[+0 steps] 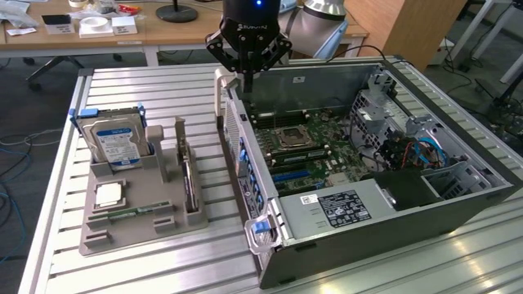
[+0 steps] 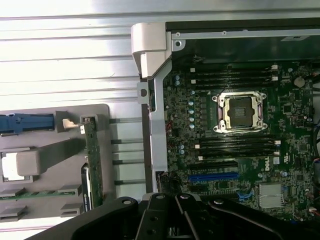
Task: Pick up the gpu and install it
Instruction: 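Reach for the gpu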
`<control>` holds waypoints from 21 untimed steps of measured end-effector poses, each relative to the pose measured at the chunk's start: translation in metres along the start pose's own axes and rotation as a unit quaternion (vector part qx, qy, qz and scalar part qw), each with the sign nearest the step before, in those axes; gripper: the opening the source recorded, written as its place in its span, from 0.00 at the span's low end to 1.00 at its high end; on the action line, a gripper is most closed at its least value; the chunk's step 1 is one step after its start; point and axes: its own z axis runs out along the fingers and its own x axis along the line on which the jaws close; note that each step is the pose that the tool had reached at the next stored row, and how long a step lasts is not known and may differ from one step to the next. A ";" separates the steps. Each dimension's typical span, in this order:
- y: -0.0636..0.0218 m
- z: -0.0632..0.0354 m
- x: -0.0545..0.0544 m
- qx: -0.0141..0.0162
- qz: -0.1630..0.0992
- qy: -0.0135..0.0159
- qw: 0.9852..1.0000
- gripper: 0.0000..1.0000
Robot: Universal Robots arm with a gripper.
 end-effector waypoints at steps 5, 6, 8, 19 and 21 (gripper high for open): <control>-0.0003 -0.0001 0.004 0.000 0.000 0.000 1.000 0.11; -0.0004 -0.0001 0.005 0.000 0.000 0.000 1.000 0.11; -0.0005 -0.0002 0.007 0.000 0.000 0.000 1.000 0.11; -0.0008 -0.0002 0.011 0.000 0.000 0.000 1.000 0.11; -0.0009 -0.0003 0.012 0.000 0.000 0.000 1.000 0.11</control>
